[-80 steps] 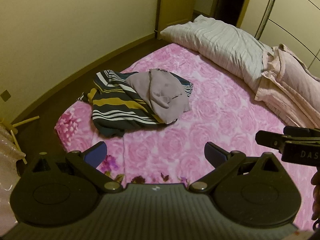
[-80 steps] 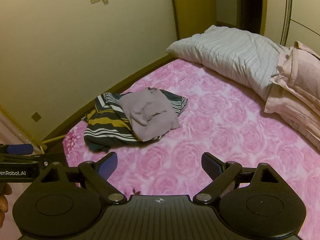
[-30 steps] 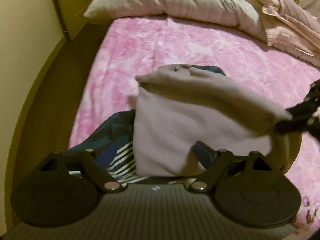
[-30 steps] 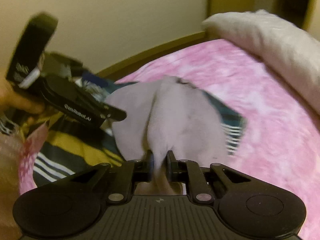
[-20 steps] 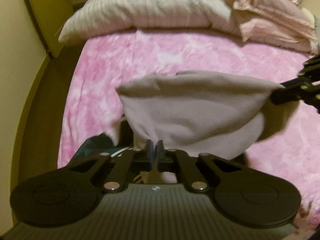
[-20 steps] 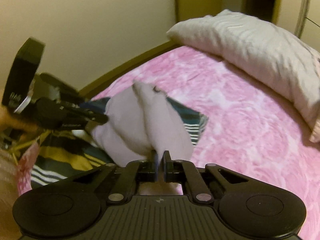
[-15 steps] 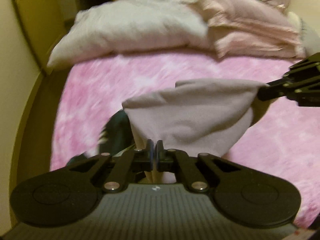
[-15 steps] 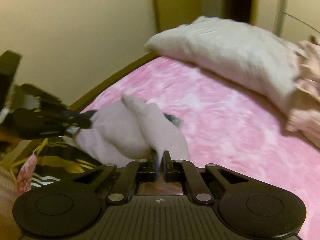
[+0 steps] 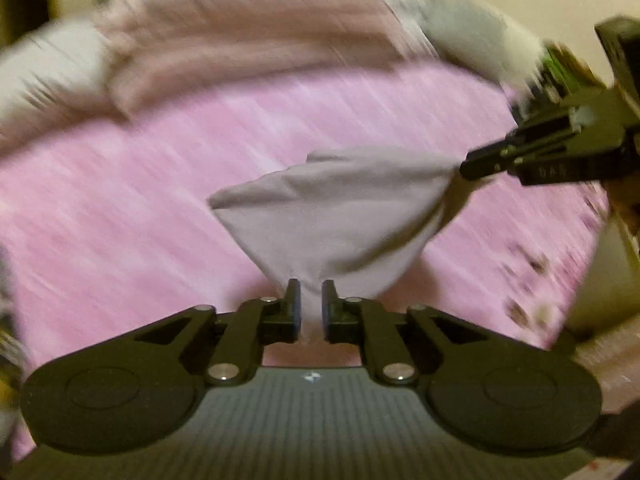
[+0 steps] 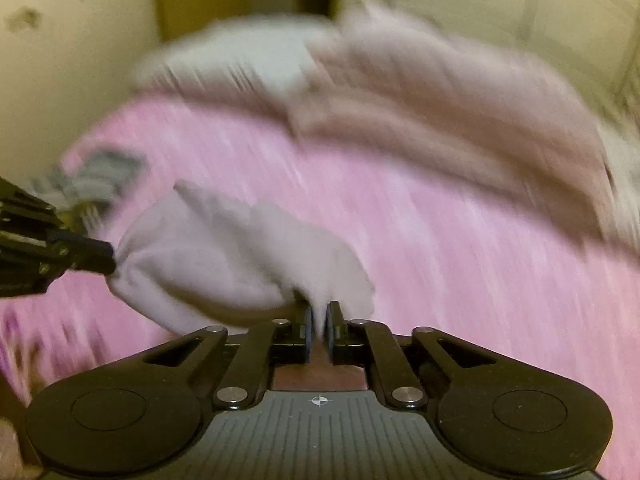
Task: Fold clothes
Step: 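Lift the grey top with both grippers and shake it open in the air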
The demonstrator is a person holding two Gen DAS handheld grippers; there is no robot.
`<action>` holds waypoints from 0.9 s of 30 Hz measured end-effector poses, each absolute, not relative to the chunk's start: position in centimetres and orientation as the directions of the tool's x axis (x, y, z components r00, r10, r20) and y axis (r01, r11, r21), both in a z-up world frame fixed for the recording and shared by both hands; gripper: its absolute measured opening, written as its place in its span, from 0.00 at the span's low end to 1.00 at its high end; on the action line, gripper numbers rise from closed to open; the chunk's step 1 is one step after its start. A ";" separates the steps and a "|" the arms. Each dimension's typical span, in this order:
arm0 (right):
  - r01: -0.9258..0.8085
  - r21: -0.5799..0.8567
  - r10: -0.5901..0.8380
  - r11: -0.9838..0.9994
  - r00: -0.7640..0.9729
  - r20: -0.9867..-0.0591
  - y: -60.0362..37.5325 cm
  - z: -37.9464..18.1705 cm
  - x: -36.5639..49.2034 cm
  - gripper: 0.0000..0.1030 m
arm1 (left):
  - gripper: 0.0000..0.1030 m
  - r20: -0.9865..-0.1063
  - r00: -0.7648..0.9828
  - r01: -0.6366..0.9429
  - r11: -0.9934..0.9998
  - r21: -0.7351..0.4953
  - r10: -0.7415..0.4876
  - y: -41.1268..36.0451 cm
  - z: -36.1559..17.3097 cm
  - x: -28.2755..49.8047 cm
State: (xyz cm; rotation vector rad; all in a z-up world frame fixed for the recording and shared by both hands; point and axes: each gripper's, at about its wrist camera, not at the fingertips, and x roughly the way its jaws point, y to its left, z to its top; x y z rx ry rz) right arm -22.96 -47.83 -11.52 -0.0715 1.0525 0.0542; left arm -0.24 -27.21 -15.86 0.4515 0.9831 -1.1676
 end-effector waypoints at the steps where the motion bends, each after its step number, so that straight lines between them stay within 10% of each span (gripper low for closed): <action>1: -0.059 -0.039 -0.007 0.997 0.466 -0.885 -49.3 -12.3 -24.8 0.27 | 0.16 -0.848 0.030 0.913 0.360 -0.193 -0.530 -28.1 -16.9 -2.1; 4: 0.006 -0.027 -0.027 1.000 0.420 -0.907 -52.9 -13.9 -29.2 0.62 | 0.26 -0.885 -0.014 0.916 0.349 -0.198 -0.465 -29.8 -19.4 -5.5; 9: 0.037 0.029 0.012 0.999 0.398 -0.917 -54.7 -15.9 -31.1 0.62 | 0.45 -0.908 0.009 0.916 0.367 -0.160 -0.419 -31.1 -21.7 -5.8; 21: -0.286 -0.151 -0.023 0.946 0.407 -0.913 -54.5 -26.2 -23.7 0.63 | 0.49 -0.885 0.090 0.940 0.333 -0.077 -0.458 -37.7 -28.0 0.6; 27: -0.463 -0.178 0.020 0.868 0.391 -0.920 -55.9 -29.9 -20.0 0.63 | 0.11 -0.897 0.056 0.950 0.300 -0.087 -0.438 -39.3 -29.4 1.3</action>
